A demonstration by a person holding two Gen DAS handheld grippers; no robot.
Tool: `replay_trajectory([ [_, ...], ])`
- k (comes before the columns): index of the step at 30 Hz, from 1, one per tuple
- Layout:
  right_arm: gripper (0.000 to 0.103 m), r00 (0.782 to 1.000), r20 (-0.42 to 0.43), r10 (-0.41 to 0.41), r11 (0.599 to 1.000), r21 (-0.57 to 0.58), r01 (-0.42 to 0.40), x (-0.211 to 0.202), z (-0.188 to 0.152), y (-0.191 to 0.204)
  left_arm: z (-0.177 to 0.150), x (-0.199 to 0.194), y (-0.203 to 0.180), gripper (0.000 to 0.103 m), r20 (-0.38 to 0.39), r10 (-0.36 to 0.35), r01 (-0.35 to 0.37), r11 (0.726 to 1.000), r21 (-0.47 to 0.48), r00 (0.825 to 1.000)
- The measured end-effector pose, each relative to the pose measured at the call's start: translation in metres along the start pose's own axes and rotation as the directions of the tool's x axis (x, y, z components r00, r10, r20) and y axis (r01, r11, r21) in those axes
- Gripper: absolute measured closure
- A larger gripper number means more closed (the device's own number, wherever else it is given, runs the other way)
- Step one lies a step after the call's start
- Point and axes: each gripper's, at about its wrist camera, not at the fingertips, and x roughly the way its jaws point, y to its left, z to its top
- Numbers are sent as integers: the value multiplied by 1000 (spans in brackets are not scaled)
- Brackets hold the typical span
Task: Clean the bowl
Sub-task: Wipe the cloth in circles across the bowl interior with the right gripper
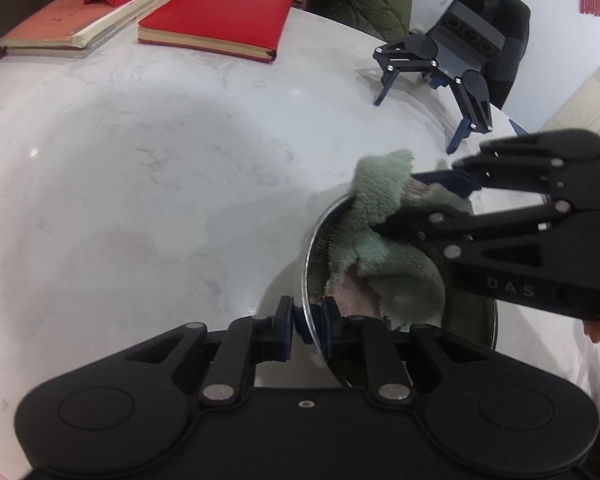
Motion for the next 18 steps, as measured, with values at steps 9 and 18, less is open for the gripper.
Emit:
replay_trajectory([
  [9, 77, 998, -57, -15, 1000, -14, 14, -12, -18, 5, -2, 0, -2, 89, 2, -2, 2, 1000, 17, 1000],
  [18, 77, 998, -57, -11, 999, 39, 13, -3, -19, -7, -3, 0, -3, 89, 6, -2, 1, 999, 38, 1000],
])
